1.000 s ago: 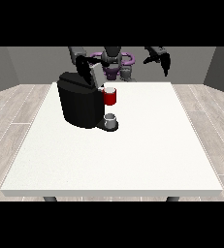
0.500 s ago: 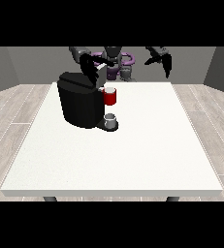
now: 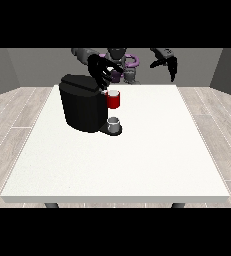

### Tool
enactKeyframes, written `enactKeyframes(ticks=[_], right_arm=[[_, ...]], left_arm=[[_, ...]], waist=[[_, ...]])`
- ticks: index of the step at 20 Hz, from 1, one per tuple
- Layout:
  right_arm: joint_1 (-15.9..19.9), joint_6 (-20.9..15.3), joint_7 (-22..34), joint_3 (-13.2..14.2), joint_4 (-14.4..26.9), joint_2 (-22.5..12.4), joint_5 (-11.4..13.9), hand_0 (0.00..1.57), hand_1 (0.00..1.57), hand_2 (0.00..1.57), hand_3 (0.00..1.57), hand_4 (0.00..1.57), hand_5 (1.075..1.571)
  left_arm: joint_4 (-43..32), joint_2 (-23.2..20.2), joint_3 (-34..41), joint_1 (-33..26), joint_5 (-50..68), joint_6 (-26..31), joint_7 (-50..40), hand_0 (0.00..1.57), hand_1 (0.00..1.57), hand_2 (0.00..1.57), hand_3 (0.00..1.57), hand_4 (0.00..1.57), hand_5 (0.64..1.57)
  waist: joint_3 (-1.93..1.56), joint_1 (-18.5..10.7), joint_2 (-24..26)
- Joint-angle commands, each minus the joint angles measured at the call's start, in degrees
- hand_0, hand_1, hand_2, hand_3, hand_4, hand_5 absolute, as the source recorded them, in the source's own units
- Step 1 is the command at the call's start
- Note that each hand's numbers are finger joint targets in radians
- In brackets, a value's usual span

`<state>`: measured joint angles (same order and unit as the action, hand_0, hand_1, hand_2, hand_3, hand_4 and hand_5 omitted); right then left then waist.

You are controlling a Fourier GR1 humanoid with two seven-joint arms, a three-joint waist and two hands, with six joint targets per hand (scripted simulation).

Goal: Insert the coffee pod into the coffee machine and close the lid

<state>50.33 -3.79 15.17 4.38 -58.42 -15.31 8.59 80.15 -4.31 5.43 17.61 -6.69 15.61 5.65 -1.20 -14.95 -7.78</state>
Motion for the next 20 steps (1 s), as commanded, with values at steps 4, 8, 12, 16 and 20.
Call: enactKeyframes(ticks=[4, 8, 12, 16, 20], right_arm=[[6.6, 1.2, -2.8, -1.6, -4.5, 2.1, -0.3, 0.0, 0.0, 0.0, 0.0, 0.1, 1.571], [7.3, 0.9, 1.7, -2.5, -7.4, 1.3, 1.5, 0.0, 0.0, 0.0, 0.0, 0.09, 1.571], [8.1, 0.8, 4.1, -1.9, -10.9, -0.9, 2.4, 0.0, 0.0, 0.0, 0.0, 0.0, 1.571], [9.3, 1.7, 8.3, -0.8, -13.1, -2.3, 2.4, 0.0, 0.0, 0.0, 0.0, 0.0, 1.571], [9.8, 1.4, 8.9, 1.3, -13.6, -4.4, 3.5, 0.0, 0.0, 0.0, 0.0, 0.0, 1.571]], left_arm=[[-0.1, -0.1, -1.0, 2.2, -0.8, 0.3, 3.0, 0.0, 0.0, 0.0, 0.0, 0.44, 1.571], [0.1, 0.6, -2.1, 4.3, -1.5, -0.1, 1.0, 0.0, 0.0, 0.0, 0.0, 0.4, 1.571], [-0.4, 1.5, -2.7, 5.8, -0.7, 0.8, 1.7, 0.0, 0.0, 0.0, 0.0, 0.43, 1.571], [-0.4, 1.9, -3.9, 7.7, -0.5, 1.9, 1.9, 0.0, 0.0, 0.0, 0.0, 0.37, 1.571], [-0.1, 1.7, -4.6, 9.7, -0.2, 3.1, 1.9, 0.0, 0.0, 0.0, 0.0, 0.38, 1.571]], waist=[[1.19, -6.6, -4.0], [1.16, -9.6, -3.5], [1.16, -11.5, -5.3], [1.12, -15.6, -7.5], [1.1, -18.6, -9.8]])
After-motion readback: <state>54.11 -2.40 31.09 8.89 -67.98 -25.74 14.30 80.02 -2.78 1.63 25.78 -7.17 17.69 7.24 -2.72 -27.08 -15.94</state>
